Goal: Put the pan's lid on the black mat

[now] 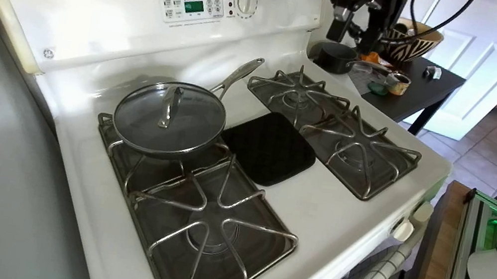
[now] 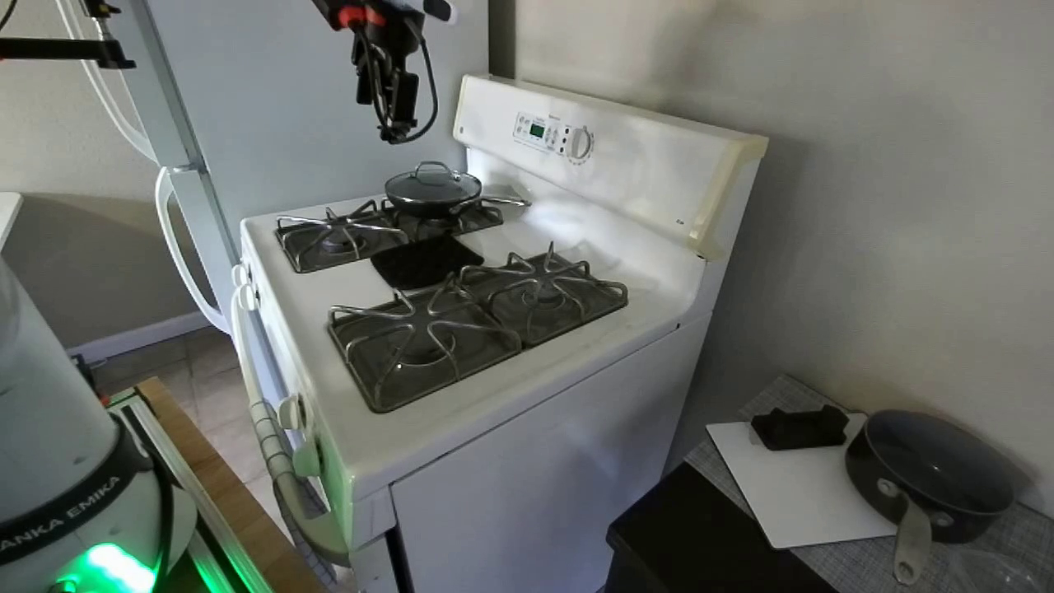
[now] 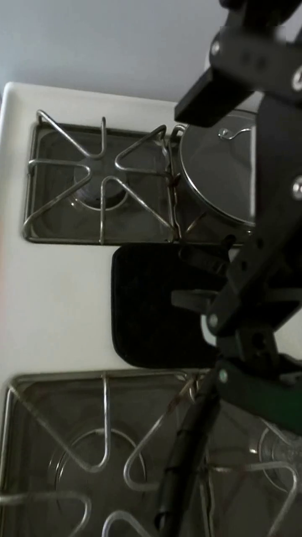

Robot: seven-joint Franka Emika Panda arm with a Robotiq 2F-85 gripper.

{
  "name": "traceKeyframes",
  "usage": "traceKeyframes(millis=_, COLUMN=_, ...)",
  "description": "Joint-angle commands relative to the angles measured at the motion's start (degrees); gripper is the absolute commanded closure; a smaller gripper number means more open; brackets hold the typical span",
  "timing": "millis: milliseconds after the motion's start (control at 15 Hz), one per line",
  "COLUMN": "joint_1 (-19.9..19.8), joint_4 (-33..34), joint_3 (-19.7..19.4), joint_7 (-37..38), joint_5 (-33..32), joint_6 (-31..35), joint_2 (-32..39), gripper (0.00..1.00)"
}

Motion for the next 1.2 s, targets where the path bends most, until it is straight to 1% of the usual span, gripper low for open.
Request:
traceKeyframes(millis=0, joint_1=1.46, joint_4=-1.29, joint_3=-0.07, joint_7=-4.46, joint_5=9.39, joint_6=8.21, joint_2=6.28, gripper=0.0)
traceKeyframes(millis=400, joint_1=3.86, joint_4=0.95, joint_3=3.11, joint_7=-8.62, joint_5=26.17, joint_6=19.64, joint_2=16.2, gripper=0.0)
traceKeyframes(millis=667, joint_1=4.77, joint_4=4.54, joint_3=5.39, joint_7=-11.48, joint_5=34.57, joint_6=26.97, joint_2=21.93, gripper=0.0)
traceKeyframes(millis=800, joint_1=5.2, joint_4=6.98, joint_3=6.36, joint_7=-12.27, joint_5=36.08, joint_6=30.55, joint_2=24.65, gripper=0.0)
traceKeyframes(millis=867, joint_1=4.5, joint_4=3.97, joint_3=5.83, joint_7=-10.5, joint_5=33.21, joint_6=27.84, joint_2=21.15, gripper=0.0)
traceKeyframes(millis=1133, joint_1=4.49, joint_4=4.72, joint_3=5.97, joint_7=-10.57, joint_5=33.32, joint_6=28.28, joint_2=21.99, gripper=0.0)
